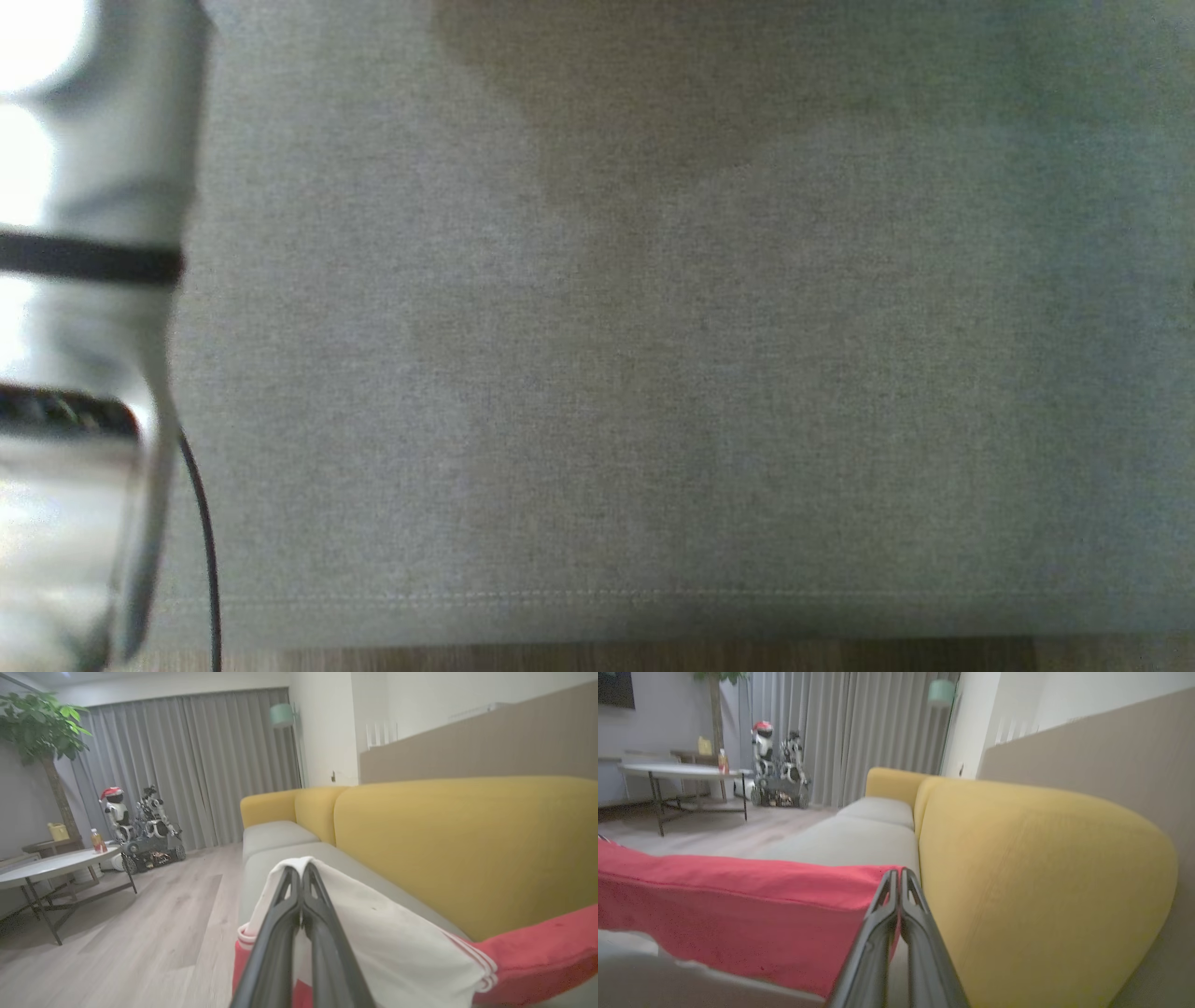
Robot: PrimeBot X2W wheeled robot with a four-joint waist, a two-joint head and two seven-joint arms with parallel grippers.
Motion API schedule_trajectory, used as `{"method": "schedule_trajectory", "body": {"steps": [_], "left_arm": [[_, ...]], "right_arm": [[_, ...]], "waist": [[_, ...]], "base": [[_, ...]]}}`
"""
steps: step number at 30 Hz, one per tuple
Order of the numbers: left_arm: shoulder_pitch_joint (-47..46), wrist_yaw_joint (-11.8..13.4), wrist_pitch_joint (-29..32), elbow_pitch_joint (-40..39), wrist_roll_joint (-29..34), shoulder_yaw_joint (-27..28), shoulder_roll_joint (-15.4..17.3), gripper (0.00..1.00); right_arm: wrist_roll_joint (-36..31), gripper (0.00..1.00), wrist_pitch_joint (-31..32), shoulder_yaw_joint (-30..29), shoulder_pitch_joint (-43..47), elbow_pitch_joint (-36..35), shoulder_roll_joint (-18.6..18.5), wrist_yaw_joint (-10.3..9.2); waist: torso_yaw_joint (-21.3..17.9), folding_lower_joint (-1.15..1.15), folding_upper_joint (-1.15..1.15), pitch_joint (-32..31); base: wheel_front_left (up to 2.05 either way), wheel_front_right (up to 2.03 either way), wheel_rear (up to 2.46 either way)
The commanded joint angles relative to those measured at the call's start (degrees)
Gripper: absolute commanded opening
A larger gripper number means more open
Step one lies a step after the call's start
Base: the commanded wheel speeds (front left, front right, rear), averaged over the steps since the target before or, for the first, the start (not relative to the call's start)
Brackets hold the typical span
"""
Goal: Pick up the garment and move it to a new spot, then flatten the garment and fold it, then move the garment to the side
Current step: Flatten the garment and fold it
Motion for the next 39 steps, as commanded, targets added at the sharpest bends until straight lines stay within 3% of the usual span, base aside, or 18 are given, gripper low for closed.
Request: {"method": "schedule_trajectory", "body": {"steps": [1,12,21,31,39], "left_arm": [[1.97,-0.51,-0.89,-0.68,-0.3,0.09,1.84,0.0],[24.35,-3.96,-1.47,3.69,-1.2,-3.99,4.07,0.0],[39.1,-7.29,1.63,3.65,-2.28,-8.0,7.95,0.0],[49.43,-8.54,9.71,-7.09,-5.52,-11.72,12.38,0.0],[56.45,-8.74,19.22,-20.74,-12.7,-11.17,17.19,0.0]], "right_arm": [[-1.17,0.0,-0.69,2.02,3.03,-0.26,-0.53,-0.04],[4.51,0.0,-0.76,6.32,20.02,3.99,-0.92,-0.04],[9.17,0.0,-0.09,16.34,29.38,8.39,-2.23,-0.04],[15.4,0.0,2.43,28.95,34.51,7.14,-6.57,-0.04],[22.48,0.0,6.8,36.65,37.04,4.1,-11.52,-0.04]], "waist": [[0.42,-0.01,0.0,-1.05],[0.88,-0.01,0.0,-7.84],[0.43,-0.01,0.0,-14.61],[0.35,-0.01,0.0,-19.15],[0.46,-0.01,0.0,-21.55]], "base": [[0.0,0.0,0.0],[0.0,0.0,0.0],[0.0,0.0,0.0],[0.0,0.0,0.0],[0.0,0.0,0.0]]}}
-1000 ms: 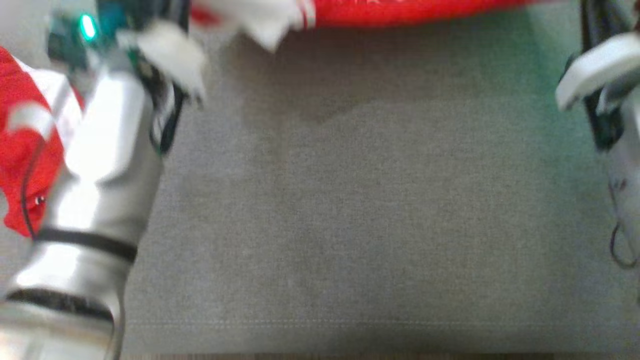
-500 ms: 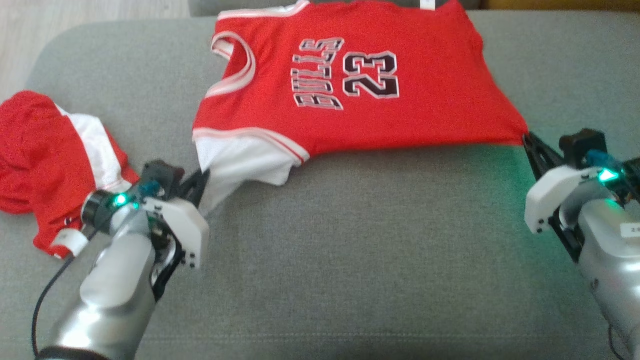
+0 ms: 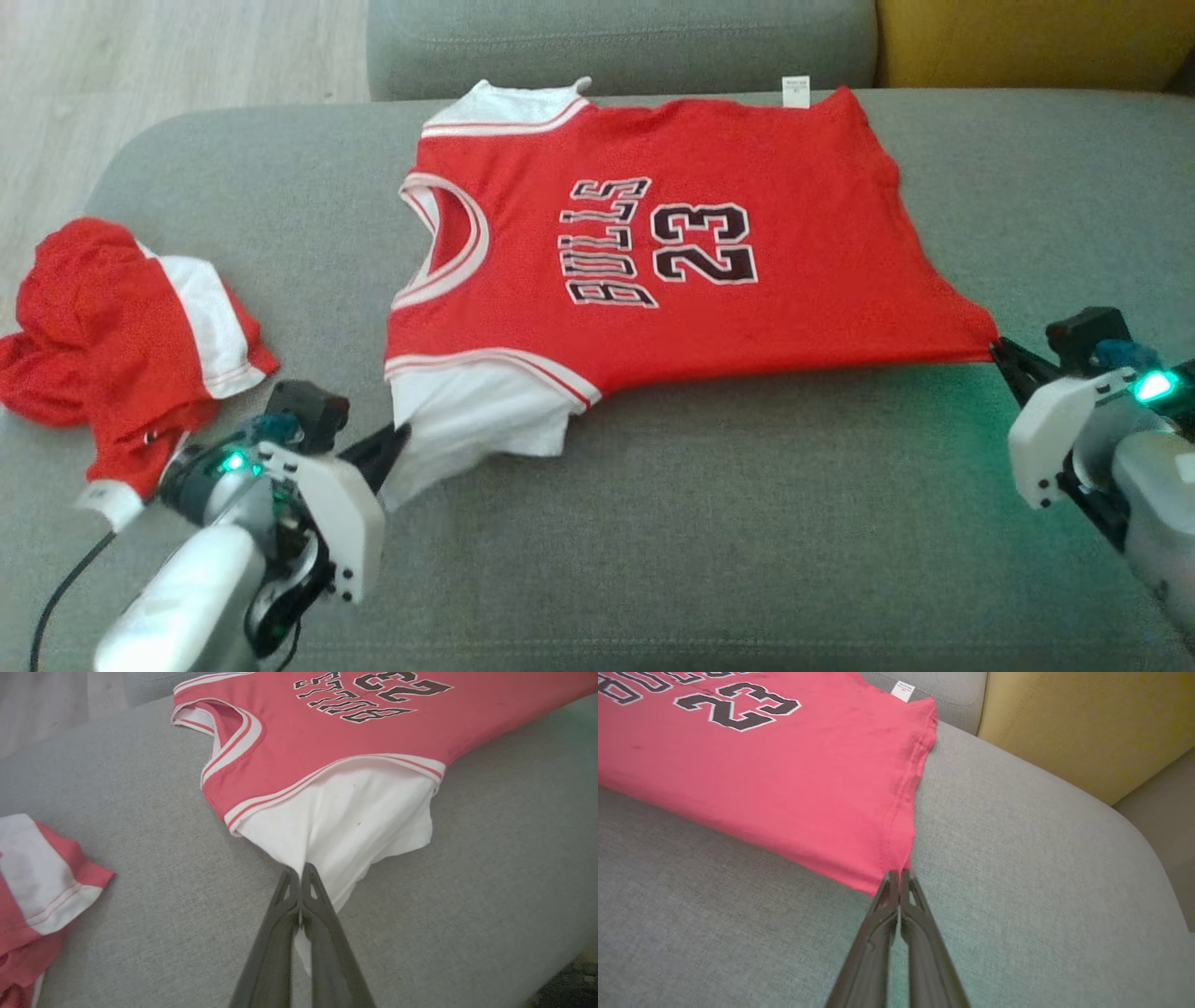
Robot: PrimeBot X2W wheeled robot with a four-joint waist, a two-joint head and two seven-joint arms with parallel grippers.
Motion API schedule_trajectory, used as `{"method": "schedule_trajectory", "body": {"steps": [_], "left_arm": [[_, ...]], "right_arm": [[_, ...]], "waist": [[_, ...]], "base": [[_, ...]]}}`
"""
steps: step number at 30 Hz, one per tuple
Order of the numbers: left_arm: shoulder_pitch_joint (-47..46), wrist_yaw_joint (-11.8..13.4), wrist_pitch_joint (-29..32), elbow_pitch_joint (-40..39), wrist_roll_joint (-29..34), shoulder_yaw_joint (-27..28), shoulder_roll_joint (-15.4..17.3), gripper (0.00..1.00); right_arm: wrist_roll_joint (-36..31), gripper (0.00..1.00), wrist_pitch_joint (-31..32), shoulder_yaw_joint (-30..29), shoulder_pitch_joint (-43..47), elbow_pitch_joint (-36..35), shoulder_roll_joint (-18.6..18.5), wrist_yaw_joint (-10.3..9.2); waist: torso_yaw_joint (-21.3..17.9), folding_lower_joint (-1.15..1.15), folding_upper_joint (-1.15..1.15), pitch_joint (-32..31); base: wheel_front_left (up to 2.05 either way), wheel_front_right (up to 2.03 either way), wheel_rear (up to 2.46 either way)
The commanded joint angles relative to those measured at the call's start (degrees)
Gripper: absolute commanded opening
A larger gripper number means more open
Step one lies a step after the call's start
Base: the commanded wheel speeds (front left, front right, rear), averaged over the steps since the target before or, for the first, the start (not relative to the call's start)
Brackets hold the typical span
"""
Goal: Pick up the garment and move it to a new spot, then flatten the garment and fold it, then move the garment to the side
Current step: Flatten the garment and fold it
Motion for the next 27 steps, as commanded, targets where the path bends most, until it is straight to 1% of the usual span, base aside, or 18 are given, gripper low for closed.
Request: {"method": "schedule_trajectory", "body": {"steps": [1,4,9,17,18,23,27], "left_arm": [[-1.38,-0.25,0.88,-2.82,-1.12,2.81,2.95,0.0],[1.16,-0.27,4.67,-7.35,-4.71,3.47,4.31,0.0],[5.01,-0.28,10.05,-13.43,-8.85,3.99,6.86,0.0],[10.11,-0.29,17.68,-21.18,-13.88,3.41,10.99,0.0],[10.11,-0.29,17.68,-21.18,-13.88,3.41,10.99,0.0],[12.13,-0.3,22.03,-25.29,-16.98,2.97,13.43,0.0],[12.13,0.27,22.8,-27.9,-17.6,3.84,14.69,0.0]], "right_arm": [[1.29,0.0,0.49,1.07,0.72,-1.3,-2.37,-0.04],[4.29,0.0,2.26,4.16,1.76,-3.7,-4.27,-0.04],[10.25,0.0,6.74,9.86,3.5,-8.94,-7.88,-0.04],[19.34,0.0,13.79,18.41,4.79,-17.81,-14.3,-0.04],[19.34,0.0,13.79,18.41,4.79,-17.81,-14.3,-0.04],[24.92,0.0,17.78,22.03,5.16,-22.48,-17.76,-0.04],[26.82,0.0,17.85,23.1,3.79,-24.63,-19.52,-0.04]], "waist": [[-0.06,0.0,0.0,-0.36],[-0.16,0.0,0.0,-1.08],[-0.7,0.0,0.0,-2.32],[-1.59,0.0,0.0,-3.57],[-1.59,0.0,0.0,-3.57],[-1.96,0.0,0.0,-4.04],[-2.25,0.0,0.0,-3.85]], "base": [[0.0,0.0,0.0],[0.0,0.0,0.0],[0.0,0.0,0.0],[0.0,0.0,0.0],[0.0,0.0,0.0],[0.0,0.0,0.0],[0.0,0.0,0.0]]}}
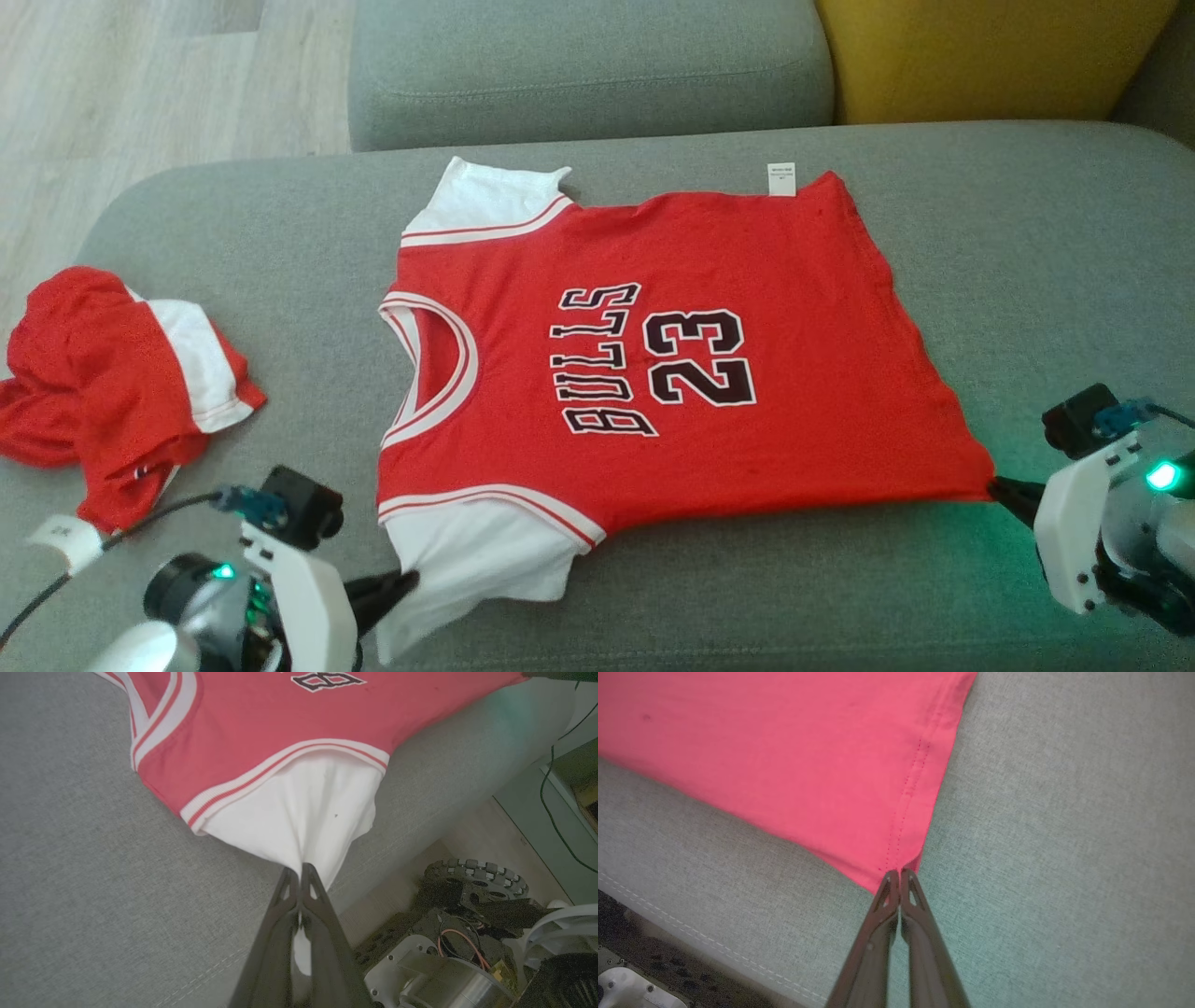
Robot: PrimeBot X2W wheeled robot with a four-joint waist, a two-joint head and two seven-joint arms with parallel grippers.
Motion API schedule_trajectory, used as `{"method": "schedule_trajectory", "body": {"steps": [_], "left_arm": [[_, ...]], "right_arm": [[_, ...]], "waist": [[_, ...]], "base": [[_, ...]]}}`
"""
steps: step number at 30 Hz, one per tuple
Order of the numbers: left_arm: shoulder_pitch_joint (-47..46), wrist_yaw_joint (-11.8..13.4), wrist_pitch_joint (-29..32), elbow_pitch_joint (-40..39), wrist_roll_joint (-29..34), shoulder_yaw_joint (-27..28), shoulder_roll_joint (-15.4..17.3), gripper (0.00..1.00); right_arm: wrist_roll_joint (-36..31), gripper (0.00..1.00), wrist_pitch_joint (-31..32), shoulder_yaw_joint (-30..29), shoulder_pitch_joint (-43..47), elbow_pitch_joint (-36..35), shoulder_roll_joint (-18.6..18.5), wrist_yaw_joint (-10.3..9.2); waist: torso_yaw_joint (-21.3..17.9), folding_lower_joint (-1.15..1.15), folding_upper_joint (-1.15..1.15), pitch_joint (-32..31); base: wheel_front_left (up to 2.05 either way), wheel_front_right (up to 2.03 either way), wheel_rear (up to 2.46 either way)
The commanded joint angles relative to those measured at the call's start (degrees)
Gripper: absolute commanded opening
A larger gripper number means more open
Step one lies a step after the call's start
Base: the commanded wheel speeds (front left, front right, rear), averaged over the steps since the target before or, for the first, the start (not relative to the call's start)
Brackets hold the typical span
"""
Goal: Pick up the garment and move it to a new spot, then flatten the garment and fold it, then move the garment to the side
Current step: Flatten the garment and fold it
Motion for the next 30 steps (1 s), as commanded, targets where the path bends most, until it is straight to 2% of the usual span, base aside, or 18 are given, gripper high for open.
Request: {"method": "schedule_trajectory", "body": {"steps": [1,9,16,30], "left_arm": [[-3.36,0.43,-0.48,-2.23,0.04,3.69,2.29,0.0],[-7.65,1.0,0.33,-3.49,0.53,4.88,2.53,0.0],[-14.52,0.65,3.12,-2.26,1.66,4.11,2.14,0.0],[-31.45,-0.1,3.25,10.94,4.84,1.42,-3.08,0.0]], "right_arm": [[0.65,0.0,-0.74,-0.24,-1.12,-0.59,-2.67,-0.04],[0.89,0.0,-2.05,0.5,-6.12,0.05,-1.89,-0.04],[-0.94,0.0,-2.71,1.14,-12.39,2.79,0.02,-0.04],[-3.23,0.0,-4.68,2.64,-21.9,8.82,5.71,-0.04]], "waist": [[-0.11,0.0,0.0,0.19],[-0.23,0.0,0.0,1.56],[-0.01,0.0,0.0,5.68],[-0.49,0.0,0.0,14.78]], "base": [[0.0,0.0,0.0],[0.0,0.0,0.0],[0.0,0.0,0.0],[0.0,0.0,0.0]]}}
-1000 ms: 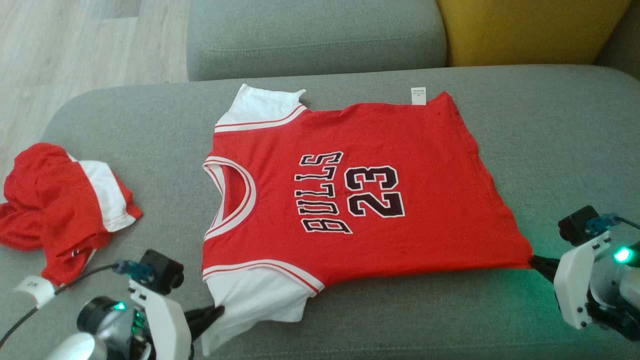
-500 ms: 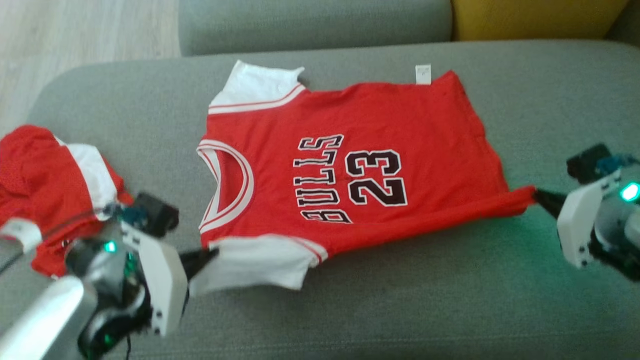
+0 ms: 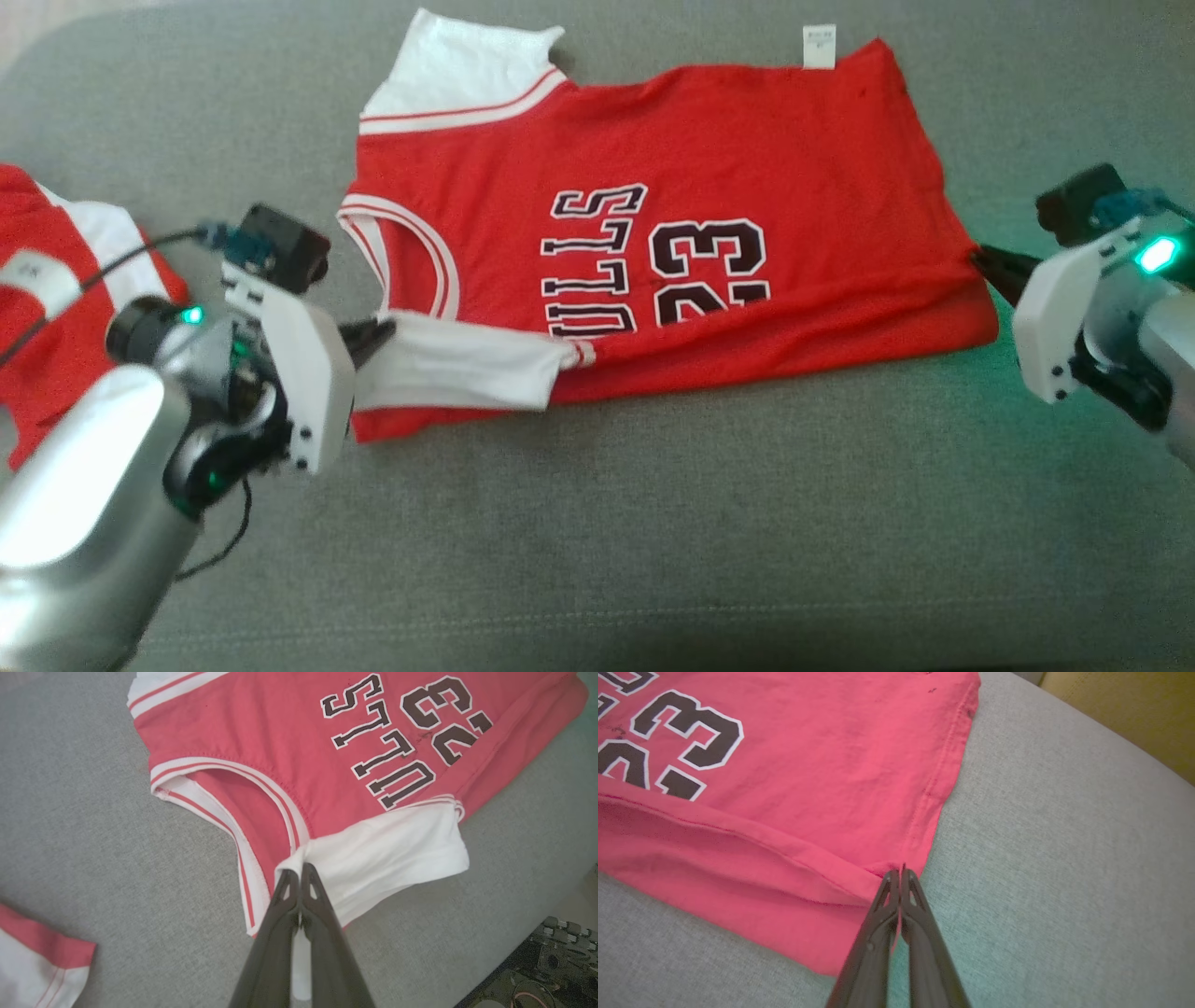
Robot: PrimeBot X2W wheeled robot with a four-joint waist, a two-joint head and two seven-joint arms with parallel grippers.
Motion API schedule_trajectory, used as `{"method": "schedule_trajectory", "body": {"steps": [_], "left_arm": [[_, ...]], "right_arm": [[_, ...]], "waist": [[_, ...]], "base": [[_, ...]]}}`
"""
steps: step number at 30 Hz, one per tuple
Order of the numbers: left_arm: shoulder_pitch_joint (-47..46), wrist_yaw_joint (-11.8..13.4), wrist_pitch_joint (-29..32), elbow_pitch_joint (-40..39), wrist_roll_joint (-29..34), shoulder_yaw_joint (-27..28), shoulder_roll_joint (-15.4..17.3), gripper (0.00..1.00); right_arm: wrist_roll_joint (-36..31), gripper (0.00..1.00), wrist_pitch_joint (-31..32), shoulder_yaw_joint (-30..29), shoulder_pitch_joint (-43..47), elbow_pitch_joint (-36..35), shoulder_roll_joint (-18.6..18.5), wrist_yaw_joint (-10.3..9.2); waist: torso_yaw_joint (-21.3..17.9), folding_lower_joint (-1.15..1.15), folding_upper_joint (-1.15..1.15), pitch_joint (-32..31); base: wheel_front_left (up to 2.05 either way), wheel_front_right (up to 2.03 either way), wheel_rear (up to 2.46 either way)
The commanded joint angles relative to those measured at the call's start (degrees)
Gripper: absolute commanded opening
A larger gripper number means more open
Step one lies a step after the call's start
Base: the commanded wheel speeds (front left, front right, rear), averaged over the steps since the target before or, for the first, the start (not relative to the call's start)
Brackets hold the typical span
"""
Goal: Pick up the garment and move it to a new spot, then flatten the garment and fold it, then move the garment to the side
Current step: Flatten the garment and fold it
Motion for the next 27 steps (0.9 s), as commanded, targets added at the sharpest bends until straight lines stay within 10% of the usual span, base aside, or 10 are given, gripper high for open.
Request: {"method": "schedule_trajectory", "body": {"steps": [1,9,10,11,27], "left_arm": [[-5.7,-0.2,-0.89,0.45,0.6,2.33,1.27,0.0],[-11.14,-0.03,-3.51,7.39,2.0,2.29,-0.76,0.0],[-11.83,0.56,-4.44,8.36,2.46,2.56,-1.17,0.26],[-12.47,1.23,-5.56,9.3,3.01,2.81,-1.64,1.0],[-12.49,11.0,-27.79,17.7,5.43,8.24,-9.2,1.0]], "right_arm": [[-0.49,0.0,-1.05,-0.13,-1.5,0.35,-0.14,-0.04],[-0.65,0.0,-2.72,0.11,-3.26,2.97,1.48,-0.04],[-0.44,0.29,-3.44,0.1,-3.57,3.78,1.71,-0.04],[-0.26,1.0,-4.34,-0.06,-3.92,4.81,2.03,-0.04],[2.52,1.0,-21.43,-6.1,-2.56,16.44,8.84,-0.04]], "waist": [[-0.31,0.0,0.0,1.63],[-0.52,0.0,0.0,3.51],[-0.54,0.0,0.0,3.67],[-0.58,0.0,0.0,3.8],[-0.65,0.0,0.0,0.65]], "base": [[0.0,0.0,0.0],[0.0,0.0,0.0],[0.0,0.0,0.0],[0.0,0.0,0.0],[0.0,0.0,0.0]]}}
